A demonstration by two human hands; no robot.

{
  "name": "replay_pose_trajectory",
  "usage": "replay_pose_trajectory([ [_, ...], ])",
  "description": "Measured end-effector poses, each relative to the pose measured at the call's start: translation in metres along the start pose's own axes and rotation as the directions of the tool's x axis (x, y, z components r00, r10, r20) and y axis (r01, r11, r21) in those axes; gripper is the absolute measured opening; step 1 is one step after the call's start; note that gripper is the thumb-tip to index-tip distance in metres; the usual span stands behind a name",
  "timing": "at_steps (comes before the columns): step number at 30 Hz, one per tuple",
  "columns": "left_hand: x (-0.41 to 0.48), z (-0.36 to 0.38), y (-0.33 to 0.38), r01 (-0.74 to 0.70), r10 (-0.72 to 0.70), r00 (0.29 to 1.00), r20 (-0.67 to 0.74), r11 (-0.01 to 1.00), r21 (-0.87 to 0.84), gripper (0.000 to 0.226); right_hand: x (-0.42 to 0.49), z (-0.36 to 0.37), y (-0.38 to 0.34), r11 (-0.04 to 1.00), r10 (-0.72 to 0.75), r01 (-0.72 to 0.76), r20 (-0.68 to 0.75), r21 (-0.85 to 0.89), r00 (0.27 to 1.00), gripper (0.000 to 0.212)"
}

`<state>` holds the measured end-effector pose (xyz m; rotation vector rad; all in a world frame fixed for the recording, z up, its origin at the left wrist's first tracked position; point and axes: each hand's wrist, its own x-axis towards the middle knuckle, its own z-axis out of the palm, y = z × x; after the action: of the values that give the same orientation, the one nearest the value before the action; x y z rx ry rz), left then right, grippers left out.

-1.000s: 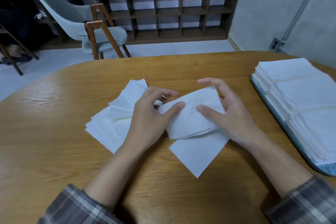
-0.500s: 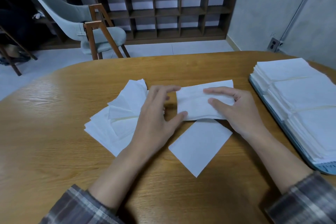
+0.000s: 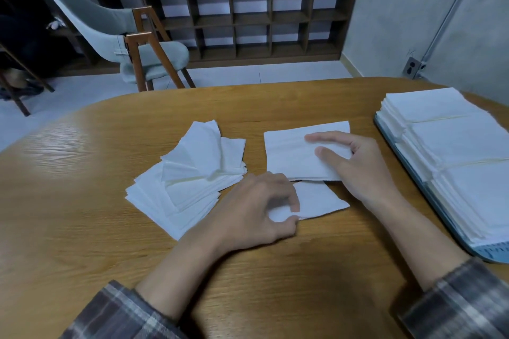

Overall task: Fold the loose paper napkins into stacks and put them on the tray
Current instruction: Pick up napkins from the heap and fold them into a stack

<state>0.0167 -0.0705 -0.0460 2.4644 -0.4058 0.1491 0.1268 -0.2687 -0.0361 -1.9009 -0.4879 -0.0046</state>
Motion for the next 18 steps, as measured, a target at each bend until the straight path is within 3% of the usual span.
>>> replay_pose_trajectory([
  [4,0.000,-0.016,0.002,0.123,-0.161,0.979,-0.123,0.954,-0.274,0.011,0.001,-0.001,-0.004,0.988,-0.015,0.000,0.095,0.152,0.995,0.021],
  [7,0.003,-0.025,-0.002,0.180,-0.318,0.923,-0.219,0.856,-0.484,0.012,-0.002,0.000,-0.003,0.941,0.011,-0.079,0.206,0.328,0.979,0.062],
  [9,0.005,-0.026,-0.003,0.206,-0.394,0.890,-0.232,0.799,-0.565,0.010,-0.005,0.003,-0.002,0.918,0.007,-0.107,0.254,0.381,0.967,0.070],
  [13,0.006,-0.023,-0.005,0.228,-0.439,0.852,-0.284,0.801,-0.553,0.003,-0.010,0.010,-0.008,0.952,0.019,-0.077,0.195,0.296,0.981,0.019],
  [15,0.007,-0.022,-0.008,0.220,-0.417,0.848,-0.327,0.838,-0.499,0.008,-0.011,0.011,-0.007,0.953,0.049,-0.104,0.194,0.285,0.980,0.013],
  [18,0.007,-0.022,-0.010,0.207,-0.444,0.830,-0.338,0.807,-0.553,0.012,-0.012,0.013,-0.010,0.954,0.036,-0.101,0.227,0.283,0.973,0.020],
])
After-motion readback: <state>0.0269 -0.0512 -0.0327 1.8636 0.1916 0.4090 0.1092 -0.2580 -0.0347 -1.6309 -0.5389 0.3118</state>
